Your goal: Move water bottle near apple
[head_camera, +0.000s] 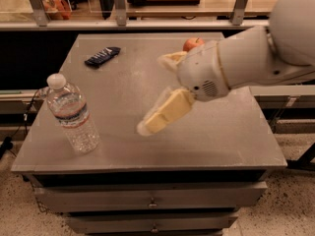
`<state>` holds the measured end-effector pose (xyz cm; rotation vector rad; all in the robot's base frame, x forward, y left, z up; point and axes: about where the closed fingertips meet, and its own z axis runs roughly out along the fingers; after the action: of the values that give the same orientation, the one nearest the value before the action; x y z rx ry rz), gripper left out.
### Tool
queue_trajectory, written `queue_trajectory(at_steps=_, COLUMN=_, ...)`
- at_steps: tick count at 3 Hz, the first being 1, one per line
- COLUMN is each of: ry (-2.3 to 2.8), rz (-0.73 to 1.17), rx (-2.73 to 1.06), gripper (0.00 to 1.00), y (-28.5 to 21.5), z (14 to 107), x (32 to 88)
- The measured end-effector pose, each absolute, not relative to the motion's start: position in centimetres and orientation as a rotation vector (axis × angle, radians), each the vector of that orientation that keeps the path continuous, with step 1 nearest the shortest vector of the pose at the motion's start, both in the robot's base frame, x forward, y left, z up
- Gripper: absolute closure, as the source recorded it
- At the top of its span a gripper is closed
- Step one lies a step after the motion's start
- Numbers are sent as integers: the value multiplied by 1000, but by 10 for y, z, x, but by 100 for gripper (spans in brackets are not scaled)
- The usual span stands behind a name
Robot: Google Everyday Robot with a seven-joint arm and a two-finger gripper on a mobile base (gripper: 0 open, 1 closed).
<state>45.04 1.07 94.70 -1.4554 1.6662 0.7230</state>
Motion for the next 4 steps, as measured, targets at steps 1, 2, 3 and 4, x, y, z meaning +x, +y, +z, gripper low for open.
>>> queue_trajectory(at_steps=1, ry=1572, rz=816, rx=-1440, gripper=0, y=60, z=938, x=445)
queue_trajectory(at_steps=2, ry=1493, rz=898, rx=-1413, gripper=0, y=108, z=927, x=440)
queue_trajectory(at_steps=3, ry=1446, rz=940, rx=-1402, gripper=0, y=138, z=926, x=437)
queue_trajectory(at_steps=4, ry=1420, rz=978, rx=-1386, gripper=0, y=161, z=924, x=435)
